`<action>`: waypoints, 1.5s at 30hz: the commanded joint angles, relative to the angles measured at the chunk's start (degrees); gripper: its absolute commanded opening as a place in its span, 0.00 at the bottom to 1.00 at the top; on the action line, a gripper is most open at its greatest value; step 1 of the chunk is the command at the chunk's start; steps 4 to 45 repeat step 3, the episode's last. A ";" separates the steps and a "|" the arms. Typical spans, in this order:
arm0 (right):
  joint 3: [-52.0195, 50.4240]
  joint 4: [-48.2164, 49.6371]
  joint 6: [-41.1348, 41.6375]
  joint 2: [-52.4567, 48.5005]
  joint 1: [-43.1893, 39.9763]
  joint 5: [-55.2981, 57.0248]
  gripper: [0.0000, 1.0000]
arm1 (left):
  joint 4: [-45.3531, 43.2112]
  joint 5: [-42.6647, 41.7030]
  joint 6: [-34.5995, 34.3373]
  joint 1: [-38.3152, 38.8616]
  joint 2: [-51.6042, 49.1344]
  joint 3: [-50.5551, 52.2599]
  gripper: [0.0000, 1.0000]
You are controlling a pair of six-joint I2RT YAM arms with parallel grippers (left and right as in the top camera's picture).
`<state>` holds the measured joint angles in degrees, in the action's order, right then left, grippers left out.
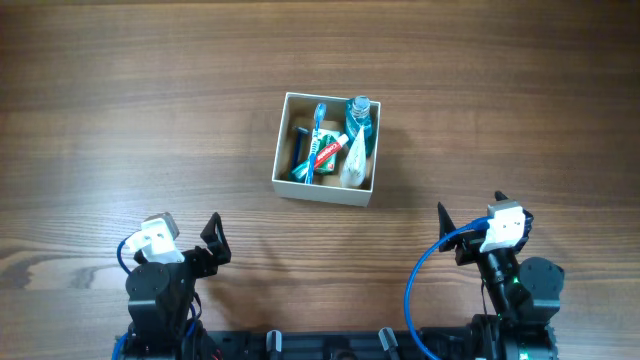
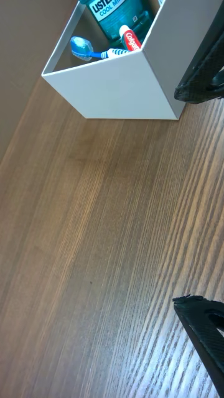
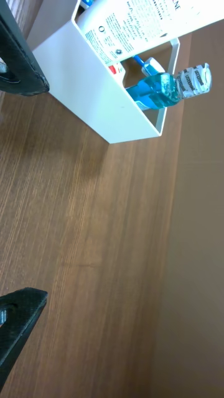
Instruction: Pack container
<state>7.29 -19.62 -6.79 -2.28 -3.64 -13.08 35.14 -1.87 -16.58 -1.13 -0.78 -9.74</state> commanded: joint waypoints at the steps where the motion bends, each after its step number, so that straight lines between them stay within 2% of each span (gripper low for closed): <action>1: -0.31 0.24 -0.70 0.59 0.24 -0.74 1.00 | 0.22 -1.09 1.18 0.22 0.61 0.83 1.00; 45: -0.31 0.24 -0.70 0.59 0.24 -0.74 1.00 | 0.22 -1.09 1.18 0.22 0.61 0.83 1.00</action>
